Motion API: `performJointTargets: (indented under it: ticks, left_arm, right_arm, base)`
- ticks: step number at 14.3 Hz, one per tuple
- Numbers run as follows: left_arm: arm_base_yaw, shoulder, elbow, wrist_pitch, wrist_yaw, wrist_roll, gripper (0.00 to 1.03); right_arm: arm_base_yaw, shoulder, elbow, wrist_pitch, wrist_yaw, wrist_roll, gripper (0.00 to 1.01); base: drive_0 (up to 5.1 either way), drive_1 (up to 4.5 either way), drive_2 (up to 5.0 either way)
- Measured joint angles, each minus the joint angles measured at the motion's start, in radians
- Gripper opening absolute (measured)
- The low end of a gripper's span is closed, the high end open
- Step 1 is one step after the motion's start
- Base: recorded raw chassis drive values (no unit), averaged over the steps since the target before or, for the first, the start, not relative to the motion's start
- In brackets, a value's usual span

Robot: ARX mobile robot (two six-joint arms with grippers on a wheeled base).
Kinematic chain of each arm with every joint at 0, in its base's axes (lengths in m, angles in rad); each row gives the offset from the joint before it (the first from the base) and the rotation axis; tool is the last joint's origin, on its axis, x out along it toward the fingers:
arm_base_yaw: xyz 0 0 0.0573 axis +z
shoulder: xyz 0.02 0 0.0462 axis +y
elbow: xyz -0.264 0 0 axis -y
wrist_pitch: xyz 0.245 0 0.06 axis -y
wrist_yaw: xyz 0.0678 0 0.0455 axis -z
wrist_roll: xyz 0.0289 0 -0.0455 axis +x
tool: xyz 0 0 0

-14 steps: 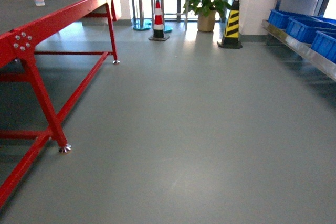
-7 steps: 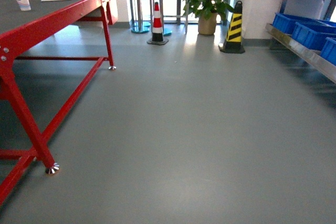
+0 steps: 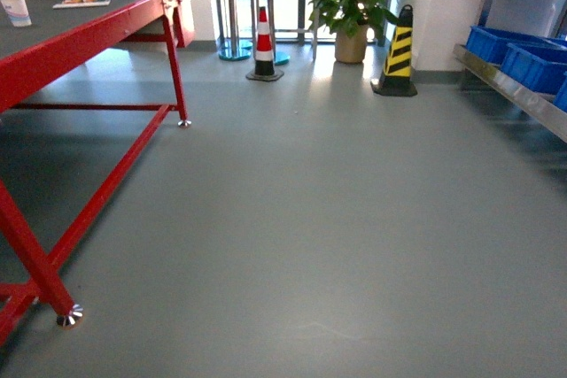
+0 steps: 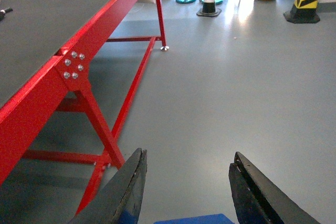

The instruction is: Sort blue parts and orange caps into right shelf containers

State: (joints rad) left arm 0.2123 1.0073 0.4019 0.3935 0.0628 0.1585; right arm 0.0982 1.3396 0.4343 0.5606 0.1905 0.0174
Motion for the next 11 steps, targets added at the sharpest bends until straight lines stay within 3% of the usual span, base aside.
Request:
performJointTargets:
  ticks: [11]
  left_arm:
    - [0.001, 0.001, 0.000, 0.002, 0.000, 0.000, 0.43]
  right_arm:
    - [0.005, 0.000, 0.000, 0.001, 0.000, 0.000, 0.44]
  base:
    - [-1.4, -1.40, -1.4]
